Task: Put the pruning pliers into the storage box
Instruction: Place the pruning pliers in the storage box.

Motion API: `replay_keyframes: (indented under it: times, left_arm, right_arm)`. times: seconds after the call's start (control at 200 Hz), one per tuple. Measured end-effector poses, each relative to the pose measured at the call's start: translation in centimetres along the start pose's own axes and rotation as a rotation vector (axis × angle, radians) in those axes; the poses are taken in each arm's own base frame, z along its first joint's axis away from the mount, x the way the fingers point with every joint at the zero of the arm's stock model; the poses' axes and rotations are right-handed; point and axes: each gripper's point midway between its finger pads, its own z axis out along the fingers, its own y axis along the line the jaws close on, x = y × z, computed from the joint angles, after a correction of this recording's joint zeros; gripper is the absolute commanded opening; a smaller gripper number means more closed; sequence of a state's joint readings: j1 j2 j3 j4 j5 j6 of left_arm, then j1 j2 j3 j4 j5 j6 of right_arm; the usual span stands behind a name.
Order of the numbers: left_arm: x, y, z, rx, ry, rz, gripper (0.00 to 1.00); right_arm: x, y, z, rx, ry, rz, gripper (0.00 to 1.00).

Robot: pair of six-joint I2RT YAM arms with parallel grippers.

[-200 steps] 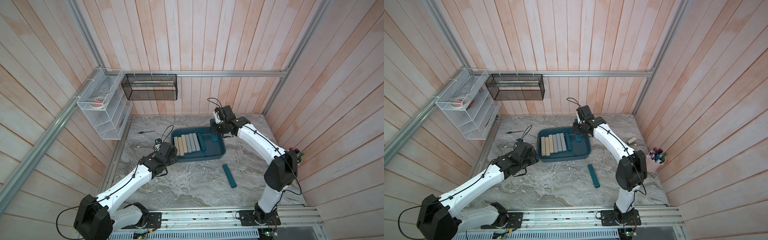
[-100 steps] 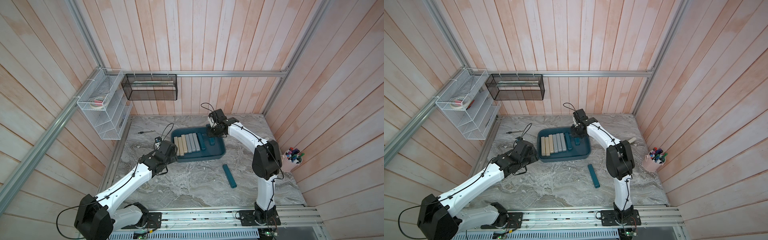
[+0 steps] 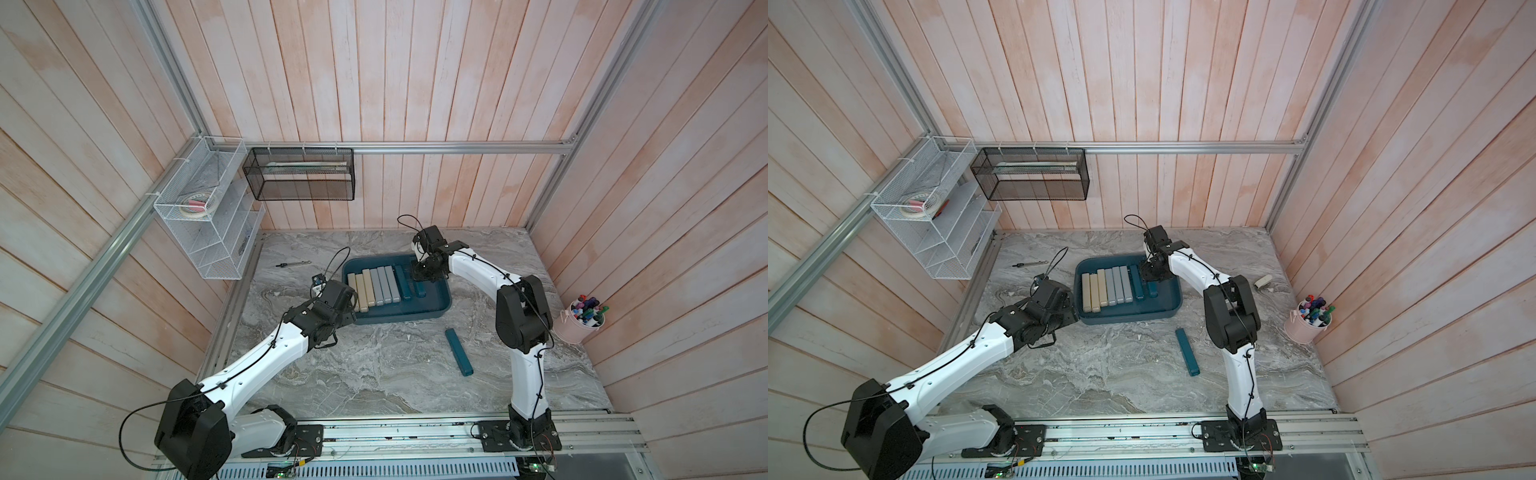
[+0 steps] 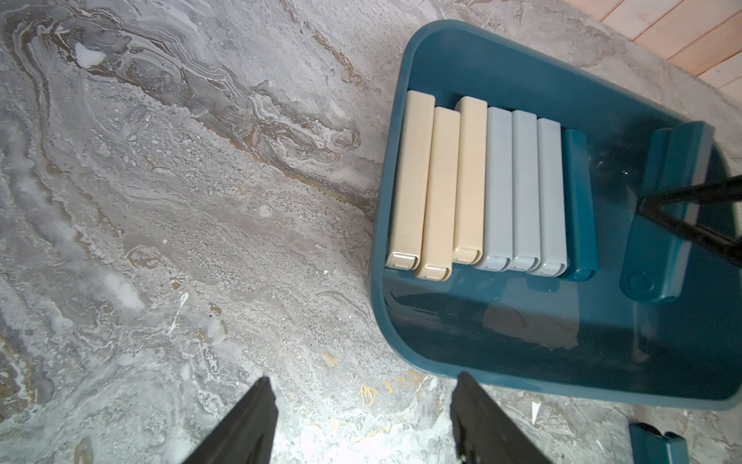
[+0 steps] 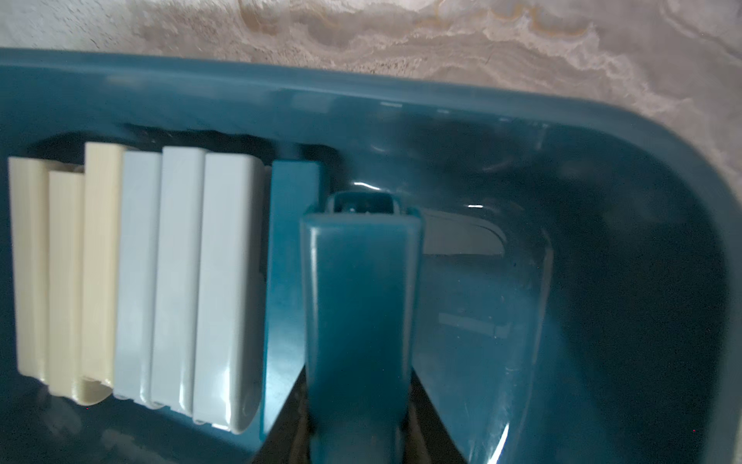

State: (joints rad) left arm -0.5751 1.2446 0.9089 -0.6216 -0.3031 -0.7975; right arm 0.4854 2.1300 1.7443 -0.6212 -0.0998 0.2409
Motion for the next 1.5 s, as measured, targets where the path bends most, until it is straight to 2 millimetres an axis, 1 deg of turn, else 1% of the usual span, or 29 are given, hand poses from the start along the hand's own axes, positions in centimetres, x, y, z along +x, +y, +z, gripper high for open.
replay_keyframes:
  times: [0.12, 0.34, 0.725, 0.955, 1.015, 1.07, 1.265, 1.385, 1.495]
  left_arm:
    - [-0.1, 0.1, 0.0, -0.003, -0.001, -0.003, 0.73]
    - [-0.1, 0.4, 0.4, -0.016, 0.005, -0.006, 0.73]
    - [-0.1, 0.6, 0.7, -0.024, 0.013, -0.012, 0.73]
    - [-0.1, 0.6, 0.7, -0.024, 0.014, -0.013, 0.73]
    - [-0.1, 0.6, 0.7, -0.024, 0.014, -0.013, 0.73]
    - [-0.1, 0.6, 0.7, -0.024, 0.014, -0.013, 0.73]
    - [-0.1, 0.6, 0.6, -0.021, 0.012, -0.014, 0.73]
    - [-0.2, 0.6, 0.5, -0.016, 0.008, -0.016, 0.73]
    - [-0.2, 0.5, 0.4, -0.009, 0.010, -0.017, 0.73]
  right_arm:
    - [0.1, 0.0, 0.7, -0.001, 0.012, -0.002, 0.21]
    - [-1.2, 0.3, 1.8, -0.010, -0.004, -0.008, 0.21]
    - [-0.9, 0.9, 4.2, -0.056, 0.029, 0.022, 0.21]
    - [-1.4, 1.2, 4.4, -0.067, 0.026, 0.032, 0.22]
    - [-1.3, 1.3, 4.5, -0.067, 0.028, 0.039, 0.25]
    - [-1.4, 1.3, 4.5, -0.067, 0.029, 0.042, 0.29]
    - [-1.7, 1.5, 4.6, -0.067, 0.025, 0.051, 0.37]
    - [-2.2, 1.5, 4.4, -0.064, 0.013, 0.053, 0.38]
    - [-2.9, 1.8, 3.7, -0.069, -0.004, 0.051, 0.39]
